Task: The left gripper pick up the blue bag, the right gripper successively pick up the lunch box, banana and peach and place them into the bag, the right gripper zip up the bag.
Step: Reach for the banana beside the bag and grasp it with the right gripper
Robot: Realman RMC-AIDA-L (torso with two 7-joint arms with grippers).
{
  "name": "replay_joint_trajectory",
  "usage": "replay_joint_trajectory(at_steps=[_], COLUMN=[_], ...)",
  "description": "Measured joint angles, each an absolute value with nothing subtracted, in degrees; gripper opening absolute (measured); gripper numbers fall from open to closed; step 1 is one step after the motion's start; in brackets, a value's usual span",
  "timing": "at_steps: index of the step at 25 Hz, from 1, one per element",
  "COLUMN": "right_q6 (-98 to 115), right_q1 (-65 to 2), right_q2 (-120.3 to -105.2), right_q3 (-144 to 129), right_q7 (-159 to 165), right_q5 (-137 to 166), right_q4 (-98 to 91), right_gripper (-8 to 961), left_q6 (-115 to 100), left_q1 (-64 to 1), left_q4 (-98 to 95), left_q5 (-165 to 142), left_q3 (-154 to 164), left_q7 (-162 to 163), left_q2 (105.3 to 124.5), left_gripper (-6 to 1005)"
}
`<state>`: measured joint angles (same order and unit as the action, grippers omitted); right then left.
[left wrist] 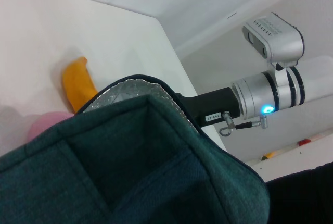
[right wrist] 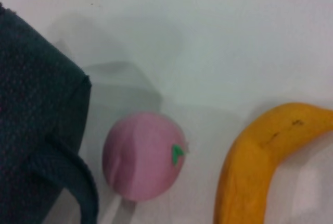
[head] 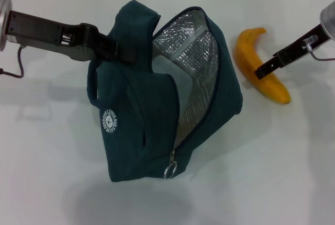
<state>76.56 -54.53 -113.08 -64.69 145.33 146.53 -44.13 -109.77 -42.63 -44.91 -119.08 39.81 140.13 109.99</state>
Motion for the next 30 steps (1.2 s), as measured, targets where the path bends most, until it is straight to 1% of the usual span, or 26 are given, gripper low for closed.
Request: replay_joint_trajectory(at_steps=[3,9,12,17,30], right_q6=[75.53,71.00,69.14,66.64,65.48], right_q1=[-54.53,-54.12,-53.59,-53.26,-53.90], right_q2=[-113.33,-114.80,-115.20,-115.40,-115.37], right_q3=[-64.69,-64.72,-65.55,-67.49,-69.94], right_q7=[144.87,142.84,142.42,142.32,142.06], right_q5=[146.99,147.34,147.34,146.83,146.85], right_q4=[-43.45,-40.89,-40.70,-39.75,-39.00], right_gripper=[738,726,720,710,683], left_q6=[-109.77,-109.71,-109.65,-109.51,-108.92], left_q1=[-42.69,-42.73,-42.72,-42.72,-43.25], left_q4=[-44.91,-44.91,-44.91,-44.91,-44.91], left_q5=[-119.09,-119.09,-119.08,-119.05,-119.06], left_q3=[39.81,39.81,39.81,39.81,39.81], left_q7=[140.10,140.10,140.10,140.03,139.84], left_q2=[109.97,109.95,109.95,109.95,109.85], left_gripper=[33,33,33,33,34])
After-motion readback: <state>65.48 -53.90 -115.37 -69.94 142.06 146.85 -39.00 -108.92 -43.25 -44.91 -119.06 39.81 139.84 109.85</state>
